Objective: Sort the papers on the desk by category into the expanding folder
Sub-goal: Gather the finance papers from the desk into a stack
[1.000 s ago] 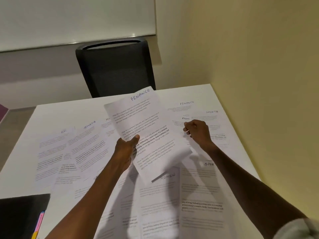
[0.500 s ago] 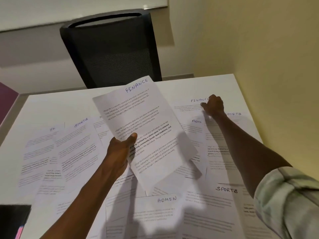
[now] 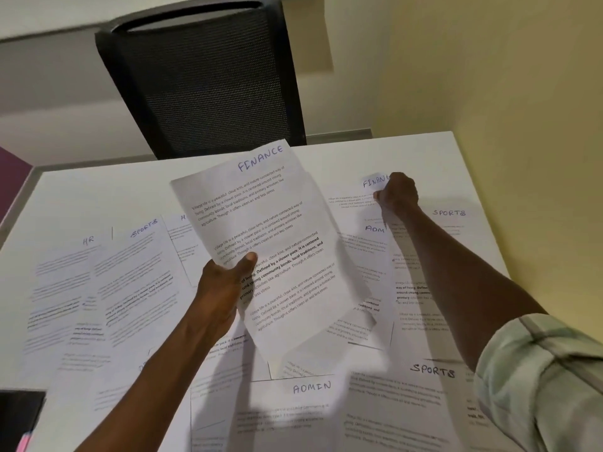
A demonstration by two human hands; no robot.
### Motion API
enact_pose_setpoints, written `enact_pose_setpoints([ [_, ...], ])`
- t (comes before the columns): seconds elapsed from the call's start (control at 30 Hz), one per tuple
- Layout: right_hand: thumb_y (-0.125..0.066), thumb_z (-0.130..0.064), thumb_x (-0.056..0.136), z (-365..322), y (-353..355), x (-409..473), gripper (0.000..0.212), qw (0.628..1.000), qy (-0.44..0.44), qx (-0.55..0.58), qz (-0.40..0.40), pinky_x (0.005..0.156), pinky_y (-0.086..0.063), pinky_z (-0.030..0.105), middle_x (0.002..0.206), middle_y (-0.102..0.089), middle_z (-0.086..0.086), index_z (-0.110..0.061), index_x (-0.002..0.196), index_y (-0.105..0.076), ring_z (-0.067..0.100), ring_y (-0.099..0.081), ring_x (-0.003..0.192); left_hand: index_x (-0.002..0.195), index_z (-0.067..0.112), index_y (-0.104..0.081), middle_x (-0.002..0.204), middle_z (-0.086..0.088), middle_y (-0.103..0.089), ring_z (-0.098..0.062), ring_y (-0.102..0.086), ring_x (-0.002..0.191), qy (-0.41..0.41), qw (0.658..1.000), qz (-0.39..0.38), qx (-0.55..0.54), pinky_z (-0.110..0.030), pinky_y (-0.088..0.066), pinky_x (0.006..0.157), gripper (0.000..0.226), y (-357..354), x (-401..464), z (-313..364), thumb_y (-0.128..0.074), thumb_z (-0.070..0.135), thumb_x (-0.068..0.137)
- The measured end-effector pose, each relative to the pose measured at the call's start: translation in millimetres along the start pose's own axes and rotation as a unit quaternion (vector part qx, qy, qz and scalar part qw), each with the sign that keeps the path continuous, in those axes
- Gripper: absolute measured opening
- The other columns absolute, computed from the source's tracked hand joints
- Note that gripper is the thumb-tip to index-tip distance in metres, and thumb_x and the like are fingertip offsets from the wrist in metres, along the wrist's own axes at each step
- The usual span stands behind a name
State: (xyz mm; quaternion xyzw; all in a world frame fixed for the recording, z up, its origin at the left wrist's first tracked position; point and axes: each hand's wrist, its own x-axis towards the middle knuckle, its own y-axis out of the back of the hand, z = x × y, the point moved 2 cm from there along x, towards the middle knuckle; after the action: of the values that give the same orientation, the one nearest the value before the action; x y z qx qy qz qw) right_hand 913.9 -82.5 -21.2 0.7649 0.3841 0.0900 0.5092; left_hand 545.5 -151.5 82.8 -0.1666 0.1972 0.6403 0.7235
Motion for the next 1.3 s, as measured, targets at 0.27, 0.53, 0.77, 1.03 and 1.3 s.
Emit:
enact_pose_setpoints([
  [0.27, -0.079, -0.017, 0.076, -18.3, 63.6, -38.1, 0.019, 0.957, 0.136, 0.254, -0.019, 0.064, -0.044, 0.025, 0.091, -0.070, 0.005, -0.009, 0.083, -0.065, 0.020, -0.063, 0.079, 0.107, 0.021, -0.065, 0.097, 0.002, -0.077, -0.023, -0.073, 0.091, -0.036, 0.999, 0.021, 0.022, -0.038, -0.056, 0.075, 0.019, 23.4, -15.4, 8.6, -0.065, 0.008, 0.093],
  [0.53, -0.078, -0.011, 0.079, -63.7, 160.4, -122.5, 0.016, 0.907, 0.209, 0.366, -0.001, 0.059, -0.046, 0.012, 0.081, -0.068, -0.005, -0.009, 0.091, -0.068, -0.004, -0.061, 0.065, 0.106, 0.018, -0.063, 0.091, 0.001, -0.073, -0.019, -0.070, 0.081, -0.083, 0.995, 0.046, 0.023, -0.036, -0.055, 0.071, 0.015, 45.0, -46.4, 21.3, -0.065, 0.010, 0.093],
  [0.77, -0.081, -0.017, 0.077, -112.1, 223.3, -232.3, 0.018, 0.893, 0.291, 0.340, 0.043, 0.056, -0.040, 0.016, 0.068, -0.061, -0.013, -0.017, 0.072, -0.063, 0.000, -0.054, 0.060, 0.126, 0.011, -0.058, 0.112, -0.006, -0.066, -0.030, -0.063, 0.096, -0.143, 0.979, 0.120, 0.084, -0.040, -0.050, 0.080, 0.034, 97.7, -70.8, 42.7, -0.063, 0.025, 0.096],
  [1.03, -0.078, -0.014, 0.080, -171.9, 257.3, -386.7, 0.014, 0.876, 0.352, 0.329, 0.027, 0.061, -0.051, 0.017, 0.086, -0.073, -0.007, -0.010, 0.091, -0.070, 0.008, -0.070, 0.074, 0.115, 0.012, -0.059, 0.104, -0.006, -0.066, -0.024, -0.063, 0.091, -0.217, 0.971, 0.053, 0.090, -0.032, -0.047, 0.078, 0.019, 175.4, -113.7, 87.2, -0.059, 0.020, 0.098],
  [1.3, -0.081, -0.015, 0.075, -191.1, 208.9, -457.6, 0.027, 0.912, 0.287, 0.294, -0.008, 0.067, -0.054, 0.025, 0.092, -0.076, -0.004, -0.018, 0.101, -0.074, 0.012, -0.072, 0.079, 0.109, 0.017, -0.063, 0.093, 0.007, -0.069, -0.013, -0.067, 0.084, -0.215, 0.963, -0.078, 0.142, -0.030, -0.054, 0.075, 0.013, 214.0, -138.3, 84.9, -0.061, 0.020, 0.097],
])
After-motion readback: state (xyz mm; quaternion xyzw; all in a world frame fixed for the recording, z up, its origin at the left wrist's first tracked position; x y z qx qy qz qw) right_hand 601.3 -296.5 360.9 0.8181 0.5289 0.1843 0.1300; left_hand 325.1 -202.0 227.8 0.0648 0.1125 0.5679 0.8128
